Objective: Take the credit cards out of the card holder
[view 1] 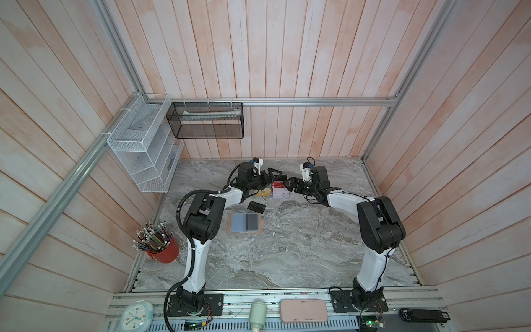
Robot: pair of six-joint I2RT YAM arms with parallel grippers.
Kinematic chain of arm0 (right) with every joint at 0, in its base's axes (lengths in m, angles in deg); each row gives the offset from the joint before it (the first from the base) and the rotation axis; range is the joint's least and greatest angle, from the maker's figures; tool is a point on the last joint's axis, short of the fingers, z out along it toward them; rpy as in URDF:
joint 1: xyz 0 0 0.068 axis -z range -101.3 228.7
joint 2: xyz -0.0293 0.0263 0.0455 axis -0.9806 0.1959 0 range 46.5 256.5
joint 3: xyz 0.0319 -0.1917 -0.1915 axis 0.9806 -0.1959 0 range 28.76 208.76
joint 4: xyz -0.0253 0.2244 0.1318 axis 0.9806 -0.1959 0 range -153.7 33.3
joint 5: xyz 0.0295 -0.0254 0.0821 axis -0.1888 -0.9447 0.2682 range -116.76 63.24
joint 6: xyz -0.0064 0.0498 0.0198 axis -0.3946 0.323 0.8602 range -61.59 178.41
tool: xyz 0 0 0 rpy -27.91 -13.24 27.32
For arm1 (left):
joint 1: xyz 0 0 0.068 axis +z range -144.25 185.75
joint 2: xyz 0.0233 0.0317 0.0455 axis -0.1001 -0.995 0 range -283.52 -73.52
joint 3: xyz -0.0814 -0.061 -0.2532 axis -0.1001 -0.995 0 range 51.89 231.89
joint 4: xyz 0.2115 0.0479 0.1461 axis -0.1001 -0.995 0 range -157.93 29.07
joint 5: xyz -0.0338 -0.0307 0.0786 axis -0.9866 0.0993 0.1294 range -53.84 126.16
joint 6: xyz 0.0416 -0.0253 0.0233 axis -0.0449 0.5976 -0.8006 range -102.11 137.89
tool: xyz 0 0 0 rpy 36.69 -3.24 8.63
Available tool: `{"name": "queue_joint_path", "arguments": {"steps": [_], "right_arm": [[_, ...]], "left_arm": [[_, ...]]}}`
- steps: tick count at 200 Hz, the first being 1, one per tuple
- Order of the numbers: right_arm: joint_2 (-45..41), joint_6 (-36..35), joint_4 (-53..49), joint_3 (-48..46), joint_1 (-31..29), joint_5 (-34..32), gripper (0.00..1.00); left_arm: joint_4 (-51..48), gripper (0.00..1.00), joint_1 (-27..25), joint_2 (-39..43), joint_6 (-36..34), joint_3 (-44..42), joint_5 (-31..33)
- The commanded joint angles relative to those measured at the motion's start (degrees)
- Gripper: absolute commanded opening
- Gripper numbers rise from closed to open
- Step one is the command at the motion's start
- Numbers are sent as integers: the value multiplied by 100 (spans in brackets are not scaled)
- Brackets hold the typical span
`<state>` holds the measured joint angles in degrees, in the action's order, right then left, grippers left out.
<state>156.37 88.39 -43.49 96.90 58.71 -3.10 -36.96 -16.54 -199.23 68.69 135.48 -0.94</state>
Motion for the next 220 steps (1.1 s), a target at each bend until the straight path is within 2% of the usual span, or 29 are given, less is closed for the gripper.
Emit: {"name": "queue_joint_path", "arguments": {"steps": [1,100,220], "right_arm": [[117,-75,-67,-20,15,41,86],[-62,-27,15,-255,15,26,88],[-179,-70,-14,-245,-45,43,90]], "left_arm": [[-85,100,-22,123,2,70,-17],[178,100,-145,-6,256,181,12],[-154,100,40,715,-157,15,-21]]}}
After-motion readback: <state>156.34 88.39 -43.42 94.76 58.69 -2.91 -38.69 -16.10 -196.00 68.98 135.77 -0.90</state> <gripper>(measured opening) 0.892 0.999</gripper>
